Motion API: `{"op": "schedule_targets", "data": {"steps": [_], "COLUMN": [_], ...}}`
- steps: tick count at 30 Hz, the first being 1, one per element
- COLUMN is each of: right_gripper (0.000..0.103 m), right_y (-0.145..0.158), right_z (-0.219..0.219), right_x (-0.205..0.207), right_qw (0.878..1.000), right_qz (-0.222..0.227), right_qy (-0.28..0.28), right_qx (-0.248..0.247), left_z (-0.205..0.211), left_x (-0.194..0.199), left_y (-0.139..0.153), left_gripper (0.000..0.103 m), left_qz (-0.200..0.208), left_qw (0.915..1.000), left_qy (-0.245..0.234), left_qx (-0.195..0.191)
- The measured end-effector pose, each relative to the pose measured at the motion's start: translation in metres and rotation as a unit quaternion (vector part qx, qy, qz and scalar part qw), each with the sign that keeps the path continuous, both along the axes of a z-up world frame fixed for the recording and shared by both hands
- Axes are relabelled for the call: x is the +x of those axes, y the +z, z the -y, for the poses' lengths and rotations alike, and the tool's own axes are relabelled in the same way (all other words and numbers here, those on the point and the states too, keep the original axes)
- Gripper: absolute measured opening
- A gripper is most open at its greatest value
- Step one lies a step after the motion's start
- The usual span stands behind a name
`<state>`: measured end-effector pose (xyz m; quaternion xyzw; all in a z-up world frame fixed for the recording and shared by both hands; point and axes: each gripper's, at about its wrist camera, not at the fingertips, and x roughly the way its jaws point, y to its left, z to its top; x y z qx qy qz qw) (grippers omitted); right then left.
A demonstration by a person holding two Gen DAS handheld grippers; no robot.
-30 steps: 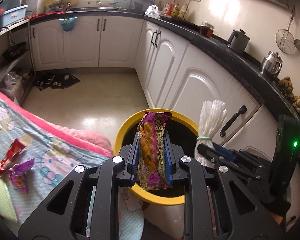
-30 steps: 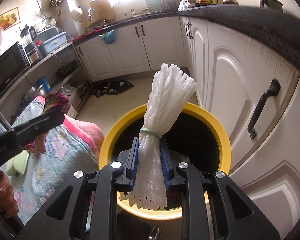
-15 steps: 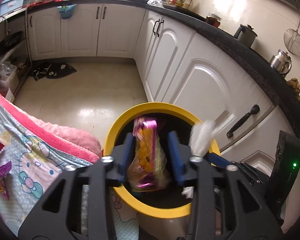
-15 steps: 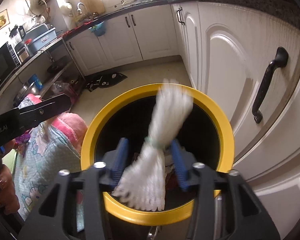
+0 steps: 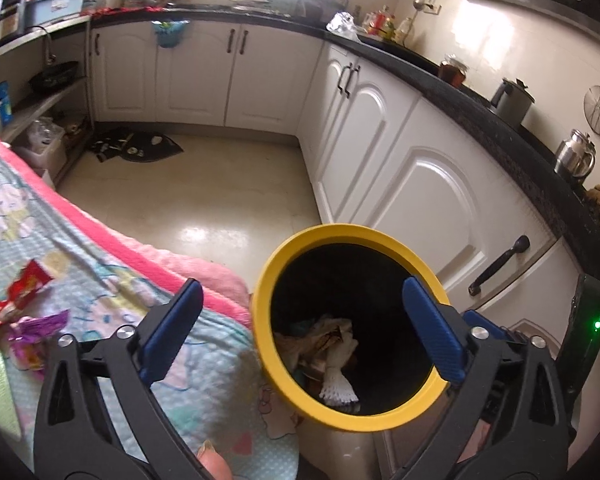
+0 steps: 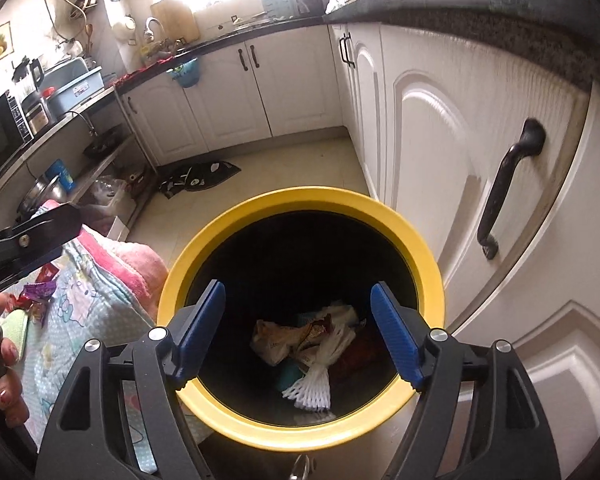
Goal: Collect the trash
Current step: 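Move both open tools back over the remaining trash on the bed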
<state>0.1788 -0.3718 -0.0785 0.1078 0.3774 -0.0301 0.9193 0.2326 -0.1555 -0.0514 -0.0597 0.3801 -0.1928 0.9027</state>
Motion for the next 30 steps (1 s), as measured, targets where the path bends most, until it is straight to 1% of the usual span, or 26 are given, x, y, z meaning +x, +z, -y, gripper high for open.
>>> {"op": "schedule_targets", "data": {"steps": [1, 3, 9, 19, 30], "right_gripper": [0.076, 0.082, 0.085, 0.085, 0.086], "right_y": [0.003, 0.008, 0.026, 0.045, 0.064], "right_z": [-0.001, -0.004, -0.010, -0.025, -0.051], "right_x": [-0.001, -0.006, -0.013, -0.024, -0.035], "right_qw": [1.000, 1.000, 0.999, 0.998, 0.995], "right_qz": [0.005, 0.013, 0.039, 0.058, 0.078], "right_qy": [0.000, -0.001, 0.001, 0.018, 0.051], "right_qx": [-0.004, -0.010, -0.012, -0.014, -0.022], "left_z": [-0.003, -0.010, -0.036, -0.066, -0.092], "left_x": [-0.002, -0.006, -0.019, -0.041, -0.061], "left_y": [0.002, 0.007, 0.018, 0.033, 0.042], "left_gripper": [0.092, 0.092, 0.092, 0.092, 0.092], "left_qz": [0.003, 0.008, 0.014, 0.031, 0.042], "left_qw": [1.0000, 0.9999, 0.9991, 0.9967, 0.9939], "left_qy": [0.005, 0.013, 0.039, 0.071, 0.096], "left_qx": [0.002, 0.004, -0.010, -0.024, -0.033]}}
